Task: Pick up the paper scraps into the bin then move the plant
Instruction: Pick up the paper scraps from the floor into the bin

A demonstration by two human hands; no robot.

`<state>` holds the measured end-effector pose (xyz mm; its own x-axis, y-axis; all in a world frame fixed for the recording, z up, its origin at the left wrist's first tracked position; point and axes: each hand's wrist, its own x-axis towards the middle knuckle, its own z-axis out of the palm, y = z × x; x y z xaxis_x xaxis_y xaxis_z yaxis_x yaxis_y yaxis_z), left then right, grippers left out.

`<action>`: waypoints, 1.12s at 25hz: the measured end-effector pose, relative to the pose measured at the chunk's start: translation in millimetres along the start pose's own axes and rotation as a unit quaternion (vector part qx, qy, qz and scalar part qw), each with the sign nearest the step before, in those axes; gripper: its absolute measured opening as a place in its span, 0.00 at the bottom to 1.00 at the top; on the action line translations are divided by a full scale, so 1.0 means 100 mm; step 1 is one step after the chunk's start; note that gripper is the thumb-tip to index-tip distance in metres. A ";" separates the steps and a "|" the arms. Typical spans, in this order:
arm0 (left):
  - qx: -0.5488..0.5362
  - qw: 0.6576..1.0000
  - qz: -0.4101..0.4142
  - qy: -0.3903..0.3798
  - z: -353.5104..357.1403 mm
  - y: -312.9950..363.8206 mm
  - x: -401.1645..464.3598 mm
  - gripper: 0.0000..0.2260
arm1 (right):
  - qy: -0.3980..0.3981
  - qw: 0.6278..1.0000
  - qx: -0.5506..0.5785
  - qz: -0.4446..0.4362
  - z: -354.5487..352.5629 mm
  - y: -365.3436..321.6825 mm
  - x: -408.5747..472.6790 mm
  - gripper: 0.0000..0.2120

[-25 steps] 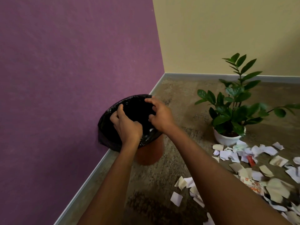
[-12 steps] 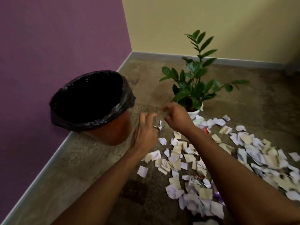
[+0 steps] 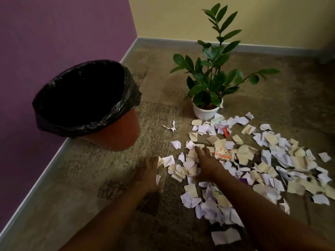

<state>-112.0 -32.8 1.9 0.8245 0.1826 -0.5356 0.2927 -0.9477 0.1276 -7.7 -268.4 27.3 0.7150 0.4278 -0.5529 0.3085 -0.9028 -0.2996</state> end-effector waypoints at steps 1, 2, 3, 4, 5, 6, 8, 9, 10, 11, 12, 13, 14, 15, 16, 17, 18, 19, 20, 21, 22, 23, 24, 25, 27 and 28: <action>-0.011 1.000 0.001 0.014 0.03 0.03 0.00 0.55 | 0.004 1.000 -0.013 0.007 0.04 0.00 0.02 0.67; -0.032 0.999 0.006 0.025 0.04 0.07 0.01 0.55 | 0.013 1.000 -0.021 0.012 0.07 -0.02 0.06 0.67; -0.054 0.998 0.012 0.030 0.05 0.13 0.01 0.55 | 0.023 0.999 -0.021 0.015 0.10 -0.04 0.09 0.67; -0.073 0.997 0.018 0.033 0.05 0.20 0.03 0.56 | 0.032 0.999 -0.014 0.017 0.12 -0.07 0.13 0.67; -0.088 0.995 0.022 0.035 0.04 0.28 0.05 0.56 | 0.036 0.999 0.000 0.017 0.14 -0.10 0.17 0.66; -0.105 0.994 0.025 0.037 0.03 0.36 0.08 0.55 | 0.040 0.999 0.017 0.013 0.16 -0.13 0.22 0.66; -0.144 0.988 0.030 0.042 0.00 0.50 0.13 0.53 | 0.053 0.997 0.050 -0.006 0.19 -0.20 0.29 0.63; -0.161 0.985 0.035 0.050 -0.01 0.56 0.17 0.51 | 0.061 0.996 0.066 -0.019 0.19 -0.21 0.32 0.61; -0.175 0.982 0.041 0.062 -0.02 0.60 0.20 0.48 | 0.068 0.994 0.081 -0.031 0.18 -0.23 0.35 0.58; -0.188 0.979 0.045 0.073 -0.03 0.64 0.23 0.44 | 0.075 0.992 0.092 -0.040 0.17 -0.23 0.37 0.55; -0.198 0.976 0.046 0.082 -0.03 0.66 0.25 0.40 | 0.080 0.991 0.099 -0.046 0.16 -0.22 0.38 0.51; -0.204 0.974 0.045 0.089 -0.03 0.67 0.28 0.36 | 0.084 0.990 0.102 -0.053 0.15 -0.21 0.38 0.46; -0.203 0.973 0.046 0.095 -0.03 0.67 0.31 0.33 | 0.089 0.989 0.103 -0.061 0.15 -0.20 0.38 0.41; -0.199 0.974 0.047 0.098 -0.03 0.67 0.33 0.30 | 0.095 0.987 0.105 -0.070 0.14 -0.20 0.36 0.36; -0.197 0.974 0.047 0.099 -0.03 0.67 0.35 0.28 | 0.102 0.986 0.109 -0.077 0.14 -0.20 0.35 0.31; -0.198 0.974 0.044 0.102 -0.04 0.68 0.36 0.26 | 0.109 0.984 0.118 -0.080 0.13 -0.21 0.33 0.26; -0.199 0.973 0.042 0.108 -0.06 0.68 0.37 0.23 | 0.116 0.982 0.127 -0.080 0.11 -0.22 0.32 0.23; -0.198 0.972 0.040 0.117 -0.08 0.68 0.37 0.21 | 0.123 0.980 0.134 -0.079 0.09 -0.22 0.31 0.22; -0.192 0.973 0.039 0.126 -0.11 0.67 0.37 0.18 | 0.129 0.979 0.135 -0.078 0.07 -0.22 0.30 0.22; -0.185 0.973 0.035 0.134 -0.14 0.65 0.36 0.16 | 0.136 0.979 0.132 -0.075 0.04 -0.22 0.29 0.21; -0.181 0.973 0.028 0.142 -0.19 0.63 0.36 0.15 | 0.146 0.978 0.131 -0.069 0.00 -0.22 0.29 0.20; -0.183 0.971 0.019 0.151 -0.24 0.61 0.35 0.14 | 0.161 0.975 0.137 -0.062 -0.05 -0.23 0.29 0.17; -0.190 0.968 0.013 0.162 -0.30 0.58 0.33 0.14 | 0.180 0.971 0.147 -0.057 -0.11 -0.24 0.29 0.13; -0.199 0.964 0.010 0.174 -0.37 0.56 0.32 0.14 | 0.199 0.966 0.156 -0.054 -0.18 -0.25 0.28 0.10; -0.212 0.957 0.012 0.199 -0.55 0.54 0.27 0.13 | 0.236 0.957 0.160 -0.059 -0.35 -0.32 0.28 0.07; -0.223 0.952 0.015 0.211 -0.66 0.54 0.24 0.13 | 0.257 0.951 0.162 -0.065 -0.46 -0.37 0.28 0.06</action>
<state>-44.3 -62.0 50.9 0.9294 0.3348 -0.1552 0.3644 -0.7661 0.5295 29.3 -224.9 58.6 0.9217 0.3818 -0.0681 0.2650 -0.7481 -0.6084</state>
